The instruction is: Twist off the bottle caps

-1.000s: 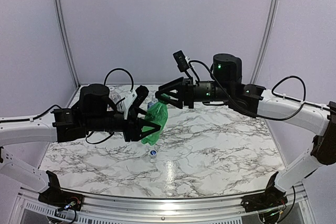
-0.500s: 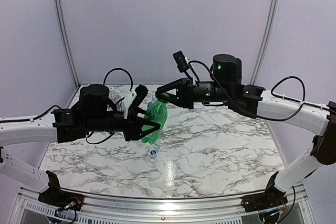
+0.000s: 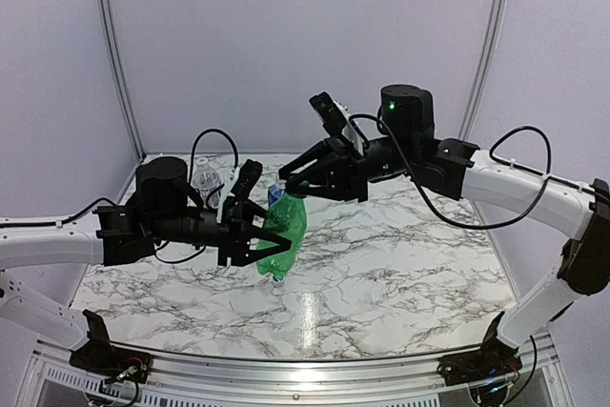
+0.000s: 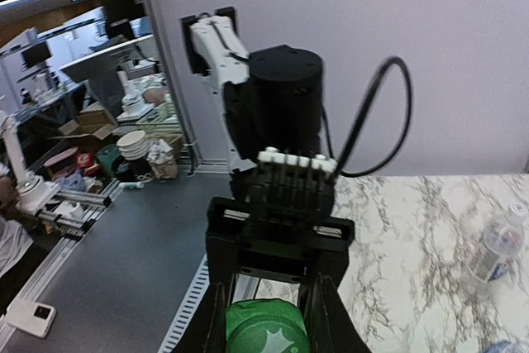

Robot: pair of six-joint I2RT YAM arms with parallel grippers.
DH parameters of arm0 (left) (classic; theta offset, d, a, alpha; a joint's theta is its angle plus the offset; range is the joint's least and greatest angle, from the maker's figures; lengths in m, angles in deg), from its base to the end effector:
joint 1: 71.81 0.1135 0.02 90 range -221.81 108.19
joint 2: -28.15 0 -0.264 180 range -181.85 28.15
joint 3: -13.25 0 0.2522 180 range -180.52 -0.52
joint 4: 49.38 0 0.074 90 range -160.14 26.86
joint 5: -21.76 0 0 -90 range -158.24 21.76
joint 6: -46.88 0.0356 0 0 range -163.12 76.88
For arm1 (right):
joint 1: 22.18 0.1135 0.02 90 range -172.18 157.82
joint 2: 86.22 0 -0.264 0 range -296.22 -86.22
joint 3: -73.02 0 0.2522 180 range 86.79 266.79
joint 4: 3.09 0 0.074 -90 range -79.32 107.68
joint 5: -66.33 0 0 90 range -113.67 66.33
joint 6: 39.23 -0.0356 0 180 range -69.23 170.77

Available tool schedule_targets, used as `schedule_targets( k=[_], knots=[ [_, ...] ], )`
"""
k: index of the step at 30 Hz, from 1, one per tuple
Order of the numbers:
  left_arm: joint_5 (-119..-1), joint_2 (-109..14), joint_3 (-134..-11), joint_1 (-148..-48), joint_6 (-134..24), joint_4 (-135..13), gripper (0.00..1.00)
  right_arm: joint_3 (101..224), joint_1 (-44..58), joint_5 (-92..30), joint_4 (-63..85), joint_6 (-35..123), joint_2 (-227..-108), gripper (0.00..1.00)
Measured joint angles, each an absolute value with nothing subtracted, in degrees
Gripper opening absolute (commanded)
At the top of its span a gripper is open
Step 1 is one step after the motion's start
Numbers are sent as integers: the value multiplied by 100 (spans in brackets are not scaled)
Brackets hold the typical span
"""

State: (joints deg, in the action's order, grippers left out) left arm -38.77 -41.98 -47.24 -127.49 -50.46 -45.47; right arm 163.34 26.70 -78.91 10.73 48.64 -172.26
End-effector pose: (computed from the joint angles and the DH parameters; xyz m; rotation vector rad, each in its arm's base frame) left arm 0.1453 -0.2439 0.3091 1.1087 1.4421 -1.2335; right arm 0.2057 0.2801 0.3801 -1.3977 1.2920 1.4559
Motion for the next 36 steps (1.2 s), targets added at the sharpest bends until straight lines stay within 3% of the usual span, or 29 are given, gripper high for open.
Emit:
schedule_targets(
  k=[8, 11, 17, 20, 25, 36],
  knots=[
    [-2458, -4202, -4724, -12760, -5472, -4147, 8, 17311, 2696, -9762, 2225, 6534, -17729, 2],
    [-2417, -4202, -4695, -12760, -5515, -4142, 8, 17331, 2687, -9793, 2365, 6676, -17742, 22],
    [-2766, -4198, -4588, -12760, -5496, -3970, 8, 16830, 2604, -9089, 2100, 6068, -17438, 71],
    [-3210, -4195, -4588, -12760, -5400, -3891, 8, 16668, 2539, -8560, 2041, 5653, -17272, 86],
    [-3969, -4195, -4588, -12760, -5266, -3900, 7, 16548, 2521, -7552, 1880, 4866, -16894, 93],
    [-5459, -4241, -4621, -12850, -5061, -3980, 6, 16535, 2801, -5253, 1565, 3710, -16675, 87]
  ],
)
